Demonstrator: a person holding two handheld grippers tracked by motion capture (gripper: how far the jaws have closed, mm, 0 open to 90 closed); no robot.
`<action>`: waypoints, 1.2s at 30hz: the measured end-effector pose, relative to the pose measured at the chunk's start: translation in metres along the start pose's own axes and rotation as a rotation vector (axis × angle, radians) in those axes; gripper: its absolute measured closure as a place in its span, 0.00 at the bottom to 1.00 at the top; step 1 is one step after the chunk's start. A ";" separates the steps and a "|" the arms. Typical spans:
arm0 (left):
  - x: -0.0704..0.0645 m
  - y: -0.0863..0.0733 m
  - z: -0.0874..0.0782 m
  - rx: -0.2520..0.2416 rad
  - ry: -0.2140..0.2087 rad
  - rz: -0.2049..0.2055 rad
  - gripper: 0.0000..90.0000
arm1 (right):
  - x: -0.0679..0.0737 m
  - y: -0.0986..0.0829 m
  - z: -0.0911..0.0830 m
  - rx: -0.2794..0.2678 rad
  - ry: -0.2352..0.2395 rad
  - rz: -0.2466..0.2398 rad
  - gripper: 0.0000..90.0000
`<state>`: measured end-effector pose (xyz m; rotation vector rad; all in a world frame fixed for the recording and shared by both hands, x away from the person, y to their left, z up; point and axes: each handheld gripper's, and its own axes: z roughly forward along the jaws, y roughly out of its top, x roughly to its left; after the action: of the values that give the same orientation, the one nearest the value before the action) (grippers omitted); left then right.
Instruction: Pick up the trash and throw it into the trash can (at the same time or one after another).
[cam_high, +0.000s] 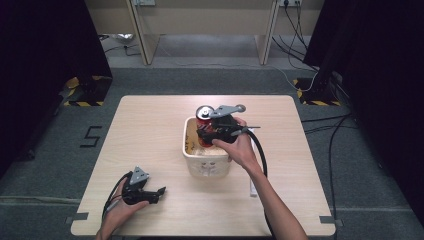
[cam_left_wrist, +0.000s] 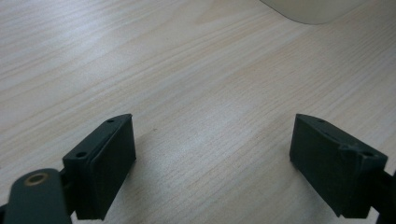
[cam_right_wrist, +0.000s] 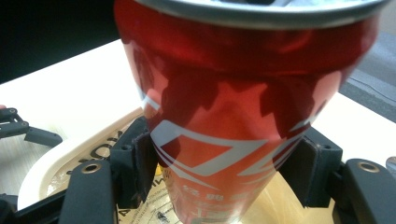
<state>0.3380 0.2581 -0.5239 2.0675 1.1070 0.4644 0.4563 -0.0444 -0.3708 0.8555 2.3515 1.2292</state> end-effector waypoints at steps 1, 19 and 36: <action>0.000 0.000 0.000 -0.001 0.000 -0.001 0.15 | 0.001 0.000 0.000 0.003 0.001 0.005 0.38; 0.000 0.000 0.000 0.003 0.000 0.004 0.15 | 0.003 -0.001 0.012 0.024 0.013 0.012 0.38; 0.000 0.000 0.000 0.002 -0.001 0.000 0.15 | 0.004 -0.006 0.002 0.018 0.001 0.034 0.20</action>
<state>0.3379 0.2581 -0.5238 2.0691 1.1074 0.4625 0.4524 -0.0436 -0.3774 0.9050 2.3613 1.2231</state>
